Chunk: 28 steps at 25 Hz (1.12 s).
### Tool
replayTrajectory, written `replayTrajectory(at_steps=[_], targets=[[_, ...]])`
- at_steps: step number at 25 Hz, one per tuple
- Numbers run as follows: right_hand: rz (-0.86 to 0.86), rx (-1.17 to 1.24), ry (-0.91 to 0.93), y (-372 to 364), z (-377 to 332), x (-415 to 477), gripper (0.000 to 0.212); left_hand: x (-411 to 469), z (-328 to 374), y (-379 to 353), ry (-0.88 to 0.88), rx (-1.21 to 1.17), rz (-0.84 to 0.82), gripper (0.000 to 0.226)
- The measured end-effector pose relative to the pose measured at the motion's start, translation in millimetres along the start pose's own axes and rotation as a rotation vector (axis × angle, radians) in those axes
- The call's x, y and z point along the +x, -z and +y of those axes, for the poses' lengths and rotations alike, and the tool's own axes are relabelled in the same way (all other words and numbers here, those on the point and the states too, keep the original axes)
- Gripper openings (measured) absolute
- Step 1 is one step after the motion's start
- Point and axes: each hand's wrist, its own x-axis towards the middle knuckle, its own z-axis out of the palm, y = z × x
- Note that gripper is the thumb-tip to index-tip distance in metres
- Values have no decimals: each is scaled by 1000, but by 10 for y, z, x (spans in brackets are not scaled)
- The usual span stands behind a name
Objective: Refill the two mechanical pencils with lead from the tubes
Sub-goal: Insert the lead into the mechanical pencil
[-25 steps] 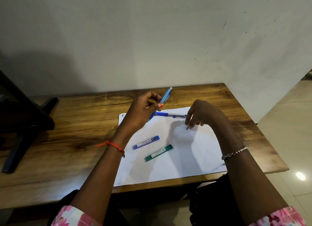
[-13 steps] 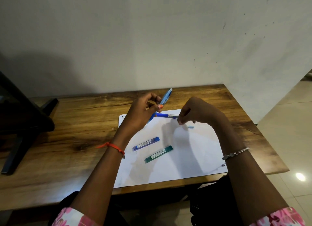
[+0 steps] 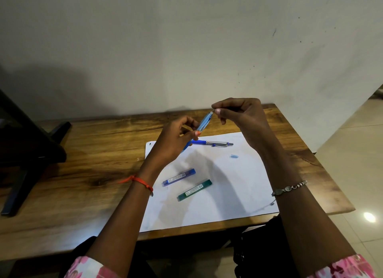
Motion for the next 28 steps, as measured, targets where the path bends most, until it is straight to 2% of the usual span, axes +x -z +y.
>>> replayTrajectory(at_steps=[19, 28], targets=[[-46, -133, 59, -15, -24, 9, 20, 4, -34, -12, 20, 5, -16, 9], [-104, -71, 48, 3, 0, 35, 22, 6, -27, 0, 11, -26, -1, 9]])
